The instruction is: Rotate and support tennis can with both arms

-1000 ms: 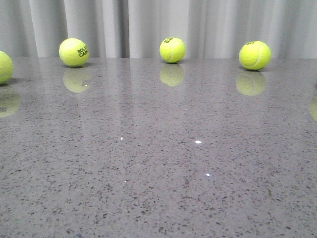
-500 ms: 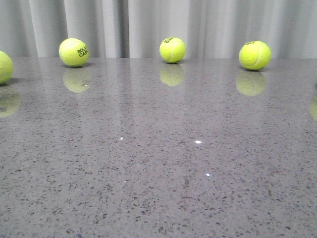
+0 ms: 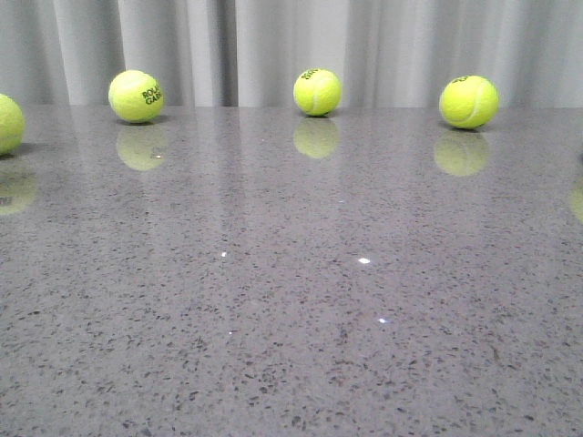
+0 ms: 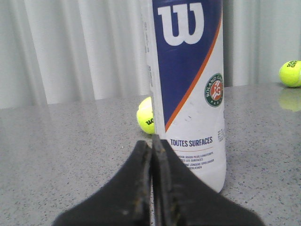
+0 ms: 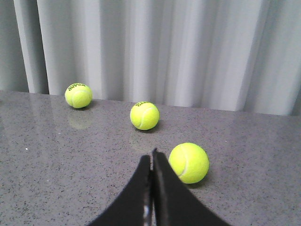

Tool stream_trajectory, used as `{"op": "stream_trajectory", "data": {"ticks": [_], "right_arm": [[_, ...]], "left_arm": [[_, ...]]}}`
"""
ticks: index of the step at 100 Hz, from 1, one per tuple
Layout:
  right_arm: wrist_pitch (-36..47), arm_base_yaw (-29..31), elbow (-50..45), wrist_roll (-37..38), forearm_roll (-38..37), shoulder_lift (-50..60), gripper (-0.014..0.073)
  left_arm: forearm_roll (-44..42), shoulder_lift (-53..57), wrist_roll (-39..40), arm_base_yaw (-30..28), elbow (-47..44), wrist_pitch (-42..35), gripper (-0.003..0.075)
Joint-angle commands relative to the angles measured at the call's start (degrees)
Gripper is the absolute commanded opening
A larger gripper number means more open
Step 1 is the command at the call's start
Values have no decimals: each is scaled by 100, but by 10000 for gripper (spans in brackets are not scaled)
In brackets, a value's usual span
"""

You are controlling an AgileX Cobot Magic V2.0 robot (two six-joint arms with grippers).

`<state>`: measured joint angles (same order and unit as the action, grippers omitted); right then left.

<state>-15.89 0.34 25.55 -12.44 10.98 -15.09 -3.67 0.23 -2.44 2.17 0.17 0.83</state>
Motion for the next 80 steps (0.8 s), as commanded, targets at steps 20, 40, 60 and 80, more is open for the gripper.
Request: {"op": "stream_trajectory", "data": {"ticks": [20, 40, 60, 80], "right_arm": [[1222, -202, -525, 1134, -758, 301, -68], [1401, -317, -1240, 1542, -1098, 995, -68], [1426, -317, -1868, 1565, -1098, 1717, -68], [1898, -317, -2319, 1610, -1098, 1685, -68]], "left_arm": [[4, 227, 46, -4, -264, -486, -21], [4, 227, 46, -4, -264, -486, -21], [4, 227, 46, -4, -264, -486, -21], [4, 227, 46, -4, -264, -486, -21]]}}
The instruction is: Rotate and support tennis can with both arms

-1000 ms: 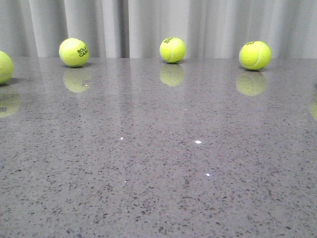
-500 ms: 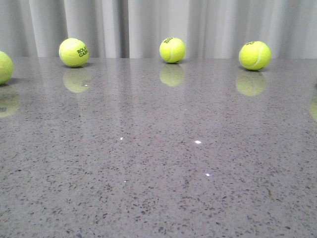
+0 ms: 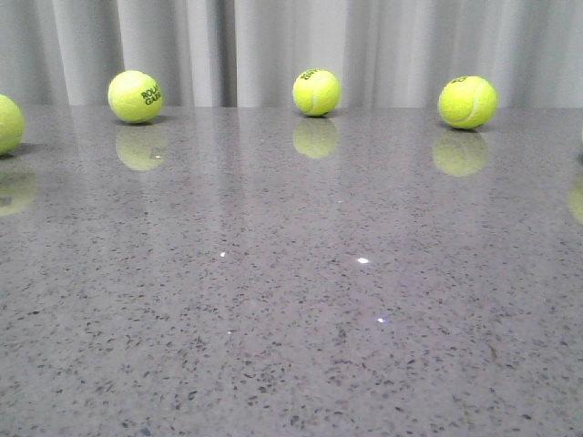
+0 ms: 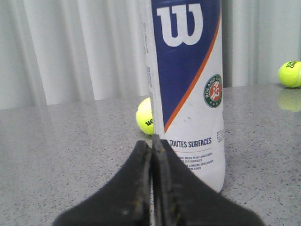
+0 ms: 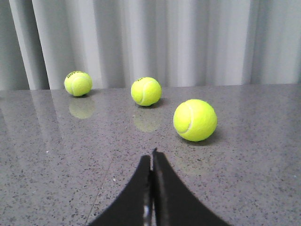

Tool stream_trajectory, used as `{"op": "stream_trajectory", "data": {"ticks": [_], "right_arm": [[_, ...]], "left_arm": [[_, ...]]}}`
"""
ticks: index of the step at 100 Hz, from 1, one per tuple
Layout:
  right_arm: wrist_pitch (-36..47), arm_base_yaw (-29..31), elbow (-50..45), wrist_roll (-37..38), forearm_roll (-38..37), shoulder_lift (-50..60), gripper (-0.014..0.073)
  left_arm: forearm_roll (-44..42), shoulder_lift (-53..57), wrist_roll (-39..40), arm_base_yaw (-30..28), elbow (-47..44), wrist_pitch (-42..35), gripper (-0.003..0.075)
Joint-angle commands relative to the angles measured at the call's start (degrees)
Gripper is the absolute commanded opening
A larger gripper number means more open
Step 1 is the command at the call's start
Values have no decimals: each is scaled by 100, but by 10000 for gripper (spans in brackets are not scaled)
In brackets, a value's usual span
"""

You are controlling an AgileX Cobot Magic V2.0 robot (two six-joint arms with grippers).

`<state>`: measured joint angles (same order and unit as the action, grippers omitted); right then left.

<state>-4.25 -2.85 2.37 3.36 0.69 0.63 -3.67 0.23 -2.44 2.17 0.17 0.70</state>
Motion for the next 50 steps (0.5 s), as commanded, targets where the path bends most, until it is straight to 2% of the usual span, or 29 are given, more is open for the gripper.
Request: {"op": "stream_trajectory", "data": {"ticks": [1, 15, 50], "right_arm": [[778, 2, -15, 36, -69, 114, -68], [1242, 2, -290, 36, -69, 114, -68], [1171, 2, -283, 36, -69, 114, -68]], "left_arm": [[4, 227, 46, -4, -264, -473, -21], [4, 227, 46, -4, -264, -473, -21], [4, 227, 46, -4, -264, -473, -21]]}}
